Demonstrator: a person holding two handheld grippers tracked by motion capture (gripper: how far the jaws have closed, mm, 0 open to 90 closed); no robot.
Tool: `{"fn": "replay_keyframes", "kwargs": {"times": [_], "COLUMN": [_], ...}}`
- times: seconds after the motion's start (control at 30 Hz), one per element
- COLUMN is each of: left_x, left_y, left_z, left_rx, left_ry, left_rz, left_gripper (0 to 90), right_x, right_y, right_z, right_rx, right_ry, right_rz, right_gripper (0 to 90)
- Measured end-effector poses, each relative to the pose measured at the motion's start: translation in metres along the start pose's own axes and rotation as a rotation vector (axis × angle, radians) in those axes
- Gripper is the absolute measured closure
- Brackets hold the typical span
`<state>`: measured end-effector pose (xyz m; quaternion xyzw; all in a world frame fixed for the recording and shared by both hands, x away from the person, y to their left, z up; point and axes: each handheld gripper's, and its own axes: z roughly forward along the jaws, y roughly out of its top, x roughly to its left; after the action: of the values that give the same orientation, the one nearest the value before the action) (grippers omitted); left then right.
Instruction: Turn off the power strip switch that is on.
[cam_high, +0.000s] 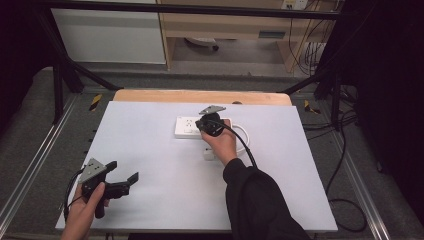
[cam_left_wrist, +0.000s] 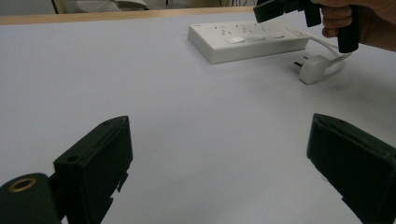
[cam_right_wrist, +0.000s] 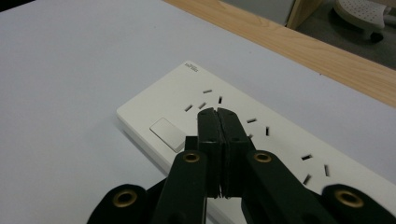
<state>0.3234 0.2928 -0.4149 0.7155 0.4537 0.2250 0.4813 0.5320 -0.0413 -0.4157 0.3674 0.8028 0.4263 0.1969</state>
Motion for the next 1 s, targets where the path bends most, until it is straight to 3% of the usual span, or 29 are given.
{"fn": "replay_keyframes", "kwargs": {"times": [0.3, 0.67, 0.77, 0.87, 1.0], "left_x": [0.0, 0.0, 0.0, -0.001, -0.001], "left_y": [0.0, -0.001, -0.001, -0.001, -0.001], "left_z": [0.0, 0.0, 0.001, 0.001, 0.002], "left_rx": [0.0, 0.006, 0.008, 0.008, 0.01], "left_ry": [0.0, -0.001, -0.006, -0.009, -0.007], "left_rz": [0.0, 0.002, 0.0, 0.0, -0.001], "left_gripper": [6.8, 6.7, 6.2, 5.5, 5.6], "right_x": [-0.004, -0.014, -0.016, -0.02, -0.023], "right_y": [0.004, 0.005, 0.007, 0.01, 0.013], "right_z": [-0.015, -0.034, -0.043, -0.052, -0.062], "right_rx": [-0.037, -0.013, -0.052, -0.099, -0.119], "right_ry": [0.018, -0.015, -0.04, -0.026, -0.025], "right_rz": [0.016, 0.1, 0.095, 0.115, 0.111], "right_gripper": [76.0, 31.6, 23.2, 14.7, 8.1]}}
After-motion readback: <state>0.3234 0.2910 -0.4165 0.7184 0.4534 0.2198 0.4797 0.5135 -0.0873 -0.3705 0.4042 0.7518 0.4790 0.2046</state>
